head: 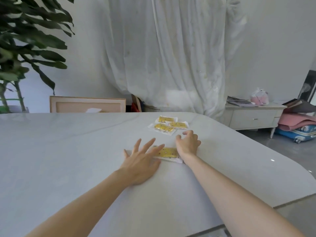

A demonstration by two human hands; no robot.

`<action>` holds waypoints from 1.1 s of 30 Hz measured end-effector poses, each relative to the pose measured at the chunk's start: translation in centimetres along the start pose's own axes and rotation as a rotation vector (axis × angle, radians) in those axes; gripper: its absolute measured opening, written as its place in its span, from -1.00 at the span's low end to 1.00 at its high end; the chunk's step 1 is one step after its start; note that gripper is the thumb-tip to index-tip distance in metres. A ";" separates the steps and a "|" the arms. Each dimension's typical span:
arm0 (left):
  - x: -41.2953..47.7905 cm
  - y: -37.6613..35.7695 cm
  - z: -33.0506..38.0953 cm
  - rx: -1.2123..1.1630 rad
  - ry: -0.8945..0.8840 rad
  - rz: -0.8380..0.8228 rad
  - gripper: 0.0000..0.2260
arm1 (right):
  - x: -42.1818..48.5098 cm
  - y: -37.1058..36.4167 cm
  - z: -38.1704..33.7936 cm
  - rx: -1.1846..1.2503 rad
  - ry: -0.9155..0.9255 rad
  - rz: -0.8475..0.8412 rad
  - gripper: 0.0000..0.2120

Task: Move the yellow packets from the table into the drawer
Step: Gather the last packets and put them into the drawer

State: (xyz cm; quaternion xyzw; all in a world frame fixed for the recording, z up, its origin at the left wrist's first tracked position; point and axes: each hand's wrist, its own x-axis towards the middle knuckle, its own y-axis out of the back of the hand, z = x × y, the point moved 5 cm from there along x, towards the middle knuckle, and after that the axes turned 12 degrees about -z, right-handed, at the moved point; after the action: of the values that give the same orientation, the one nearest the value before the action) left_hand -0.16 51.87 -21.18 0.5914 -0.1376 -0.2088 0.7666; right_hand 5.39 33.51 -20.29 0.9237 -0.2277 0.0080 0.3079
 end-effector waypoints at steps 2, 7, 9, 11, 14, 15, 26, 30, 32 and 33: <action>1.9 -0.3 0.1 -0.004 -0.021 -0.059 -0.60 | 2.3 -0.6 0.1 -0.037 0.000 -0.006 -0.69; 4.7 0.1 -2.4 -0.010 0.082 -0.051 -0.60 | 5.5 -2.9 -0.2 -0.147 0.023 -0.069 -0.70; 5.5 0.4 -3.3 -0.009 0.115 -0.030 -0.60 | 6.5 -3.3 -0.3 -0.194 0.046 -0.095 -0.67; 6.0 0.4 -4.0 -0.008 0.139 -0.020 -0.60 | 7.2 -3.7 -0.2 -0.244 0.082 -0.121 -0.65; 6.6 0.4 -4.9 -0.055 0.176 0.014 -0.60 | 8.3 -4.2 -0.3 -0.314 0.168 -0.155 -0.61; 6.6 0.4 -5.2 -0.066 0.185 0.025 -0.60 | 8.7 -4.4 -0.5 -0.345 0.212 -0.157 -0.59; 7.2 1.0 -6.8 -0.066 0.160 0.075 -0.45 | 13.9 -7.6 -2.4 -0.505 0.413 -0.209 -0.59; 7.8 1.1 -6.6 -0.092 0.111 0.043 -0.48 | 15.4 -8.4 -1.4 -0.612 0.210 -0.395 -0.50; 8.1 1.0 -6.5 -0.129 0.113 0.047 -0.55 | 15.6 -8.9 -0.7 -0.683 0.125 -0.498 -0.43; 8.1 0.9 -6.5 -0.141 0.120 0.055 -0.58 | 15.7 -8.9 -0.5 -0.702 0.114 -0.511 -0.41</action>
State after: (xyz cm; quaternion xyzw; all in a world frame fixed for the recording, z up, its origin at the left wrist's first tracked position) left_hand 10.03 53.64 -22.26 0.5432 -0.0925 -0.1612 0.8187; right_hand 23.28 33.61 -22.47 0.7879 0.0364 -0.0954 0.6073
